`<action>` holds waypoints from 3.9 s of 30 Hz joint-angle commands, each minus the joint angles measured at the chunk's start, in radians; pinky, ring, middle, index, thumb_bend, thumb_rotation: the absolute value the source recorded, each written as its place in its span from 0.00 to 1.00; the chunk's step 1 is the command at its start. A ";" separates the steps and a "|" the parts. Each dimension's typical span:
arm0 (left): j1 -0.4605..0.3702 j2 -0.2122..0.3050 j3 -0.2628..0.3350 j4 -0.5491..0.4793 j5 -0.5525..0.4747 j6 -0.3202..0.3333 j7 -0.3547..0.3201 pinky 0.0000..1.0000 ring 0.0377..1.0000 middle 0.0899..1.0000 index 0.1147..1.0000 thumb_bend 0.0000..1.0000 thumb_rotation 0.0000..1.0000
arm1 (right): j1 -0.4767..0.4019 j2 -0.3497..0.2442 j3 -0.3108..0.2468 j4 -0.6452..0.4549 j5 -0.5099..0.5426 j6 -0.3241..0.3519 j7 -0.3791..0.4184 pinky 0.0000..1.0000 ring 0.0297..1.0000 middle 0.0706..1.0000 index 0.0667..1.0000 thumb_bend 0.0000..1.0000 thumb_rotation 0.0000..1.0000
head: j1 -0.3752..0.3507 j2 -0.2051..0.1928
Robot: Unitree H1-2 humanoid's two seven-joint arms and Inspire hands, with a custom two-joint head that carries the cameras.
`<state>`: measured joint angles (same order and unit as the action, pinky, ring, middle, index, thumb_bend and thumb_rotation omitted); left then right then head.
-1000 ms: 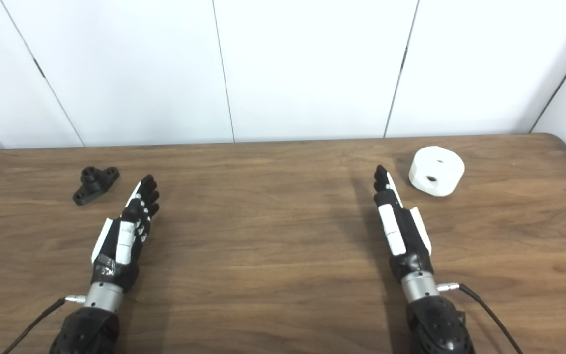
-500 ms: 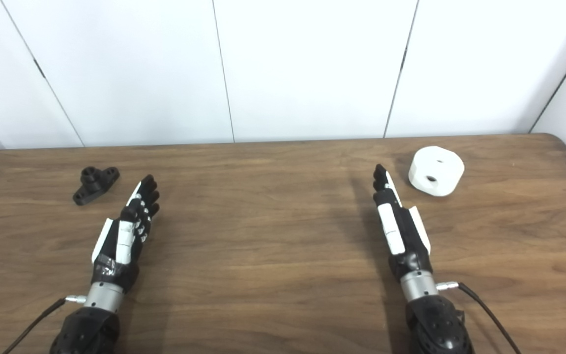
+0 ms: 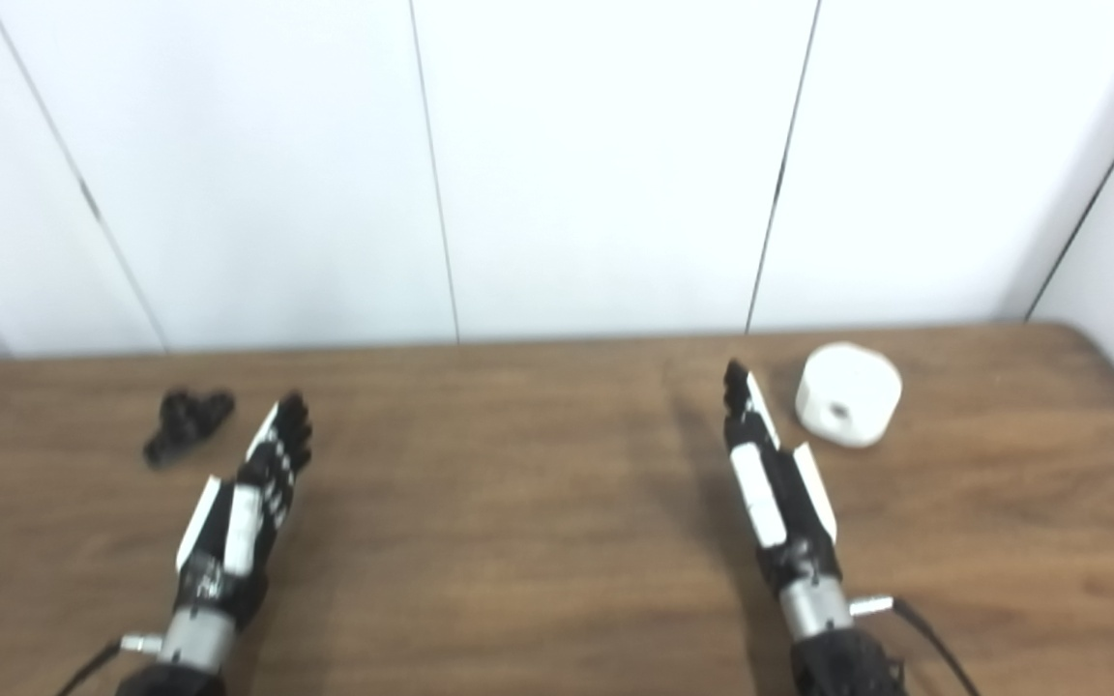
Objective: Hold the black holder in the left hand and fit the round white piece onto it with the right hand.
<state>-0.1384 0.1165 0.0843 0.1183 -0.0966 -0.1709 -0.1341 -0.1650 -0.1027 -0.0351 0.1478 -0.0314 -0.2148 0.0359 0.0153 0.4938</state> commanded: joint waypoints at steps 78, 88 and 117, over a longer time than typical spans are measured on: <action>-0.089 0.304 0.075 0.195 0.529 0.019 0.364 0.80 0.88 0.90 0.85 0.92 0.27 | -0.054 -0.039 -0.007 0.097 0.124 0.010 0.101 1.00 1.00 1.00 1.00 0.50 0.99 | 0.303 -0.009; -0.139 0.376 0.026 0.278 0.482 0.022 0.273 0.83 0.89 0.88 0.82 0.93 0.31 | -0.045 -0.037 -0.006 0.057 0.132 0.027 0.098 1.00 1.00 1.00 1.00 0.46 1.00 | 0.311 -0.003; -0.303 0.446 -0.083 0.483 0.475 0.042 0.209 0.82 0.88 0.85 0.76 0.94 0.33 | 0.009 -0.045 -0.022 -0.079 0.136 0.051 0.101 1.00 1.00 1.00 1.00 0.43 1.00 | 0.330 0.004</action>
<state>-0.4161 0.5414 0.0110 0.5899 0.3817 -0.1307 0.0852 -0.1441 -0.1470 -0.0510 0.1000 0.0937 -0.1503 0.1420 0.3467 0.4970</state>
